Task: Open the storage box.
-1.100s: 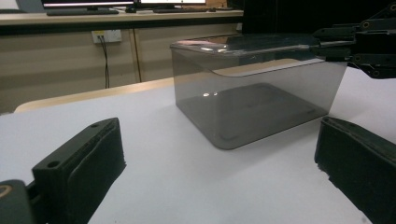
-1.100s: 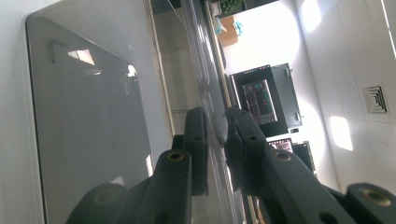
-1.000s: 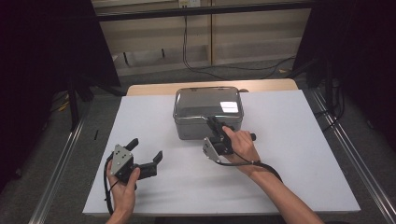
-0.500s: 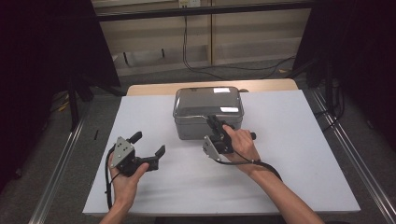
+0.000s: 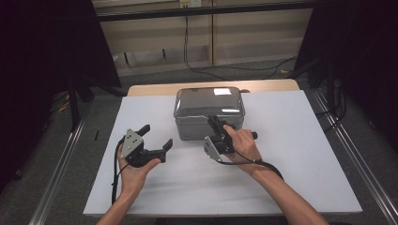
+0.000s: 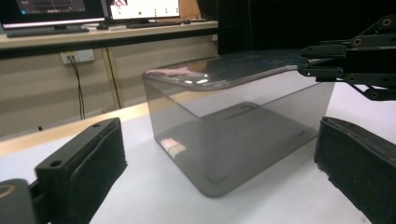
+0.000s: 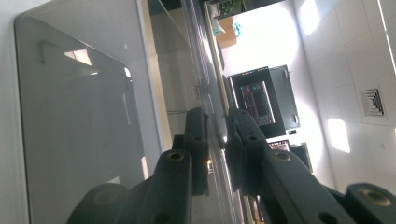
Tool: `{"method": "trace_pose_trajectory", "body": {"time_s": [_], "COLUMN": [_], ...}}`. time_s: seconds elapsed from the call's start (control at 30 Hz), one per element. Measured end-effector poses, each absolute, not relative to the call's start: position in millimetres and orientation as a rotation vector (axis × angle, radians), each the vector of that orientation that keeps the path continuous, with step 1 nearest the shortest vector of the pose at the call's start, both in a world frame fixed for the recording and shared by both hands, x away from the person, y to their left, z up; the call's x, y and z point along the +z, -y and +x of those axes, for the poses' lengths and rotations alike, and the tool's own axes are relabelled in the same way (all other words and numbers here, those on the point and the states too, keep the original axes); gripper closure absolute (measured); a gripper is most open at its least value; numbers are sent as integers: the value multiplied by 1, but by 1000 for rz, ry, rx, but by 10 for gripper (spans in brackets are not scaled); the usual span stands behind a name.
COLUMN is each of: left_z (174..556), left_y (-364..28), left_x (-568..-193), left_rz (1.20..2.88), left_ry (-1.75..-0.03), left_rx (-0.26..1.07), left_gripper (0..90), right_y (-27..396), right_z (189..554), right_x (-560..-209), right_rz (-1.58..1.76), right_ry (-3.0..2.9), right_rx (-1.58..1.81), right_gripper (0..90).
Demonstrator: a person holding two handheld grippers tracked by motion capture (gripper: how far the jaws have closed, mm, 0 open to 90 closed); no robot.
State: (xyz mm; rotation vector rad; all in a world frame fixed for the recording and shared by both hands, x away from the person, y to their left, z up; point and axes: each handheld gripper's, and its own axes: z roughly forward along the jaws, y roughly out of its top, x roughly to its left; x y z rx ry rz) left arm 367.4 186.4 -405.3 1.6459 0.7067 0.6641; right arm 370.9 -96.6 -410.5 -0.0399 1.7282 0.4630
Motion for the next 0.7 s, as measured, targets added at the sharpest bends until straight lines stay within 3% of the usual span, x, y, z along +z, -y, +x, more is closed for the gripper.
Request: {"method": "trace_pose_trajectory", "body": {"time_s": [0.7], "left_z": [409], "left_y": [-175], "left_x": [-408], "left_rz": [1659], "left_ry": [-664], "left_rx": [724], "left_gripper": [49], "right_y": [97], "right_z": [374], "right_x": [-400], "right_rz": [-17], "right_ry": [-1709], "right_rx": [484], "right_gripper": [795]}}
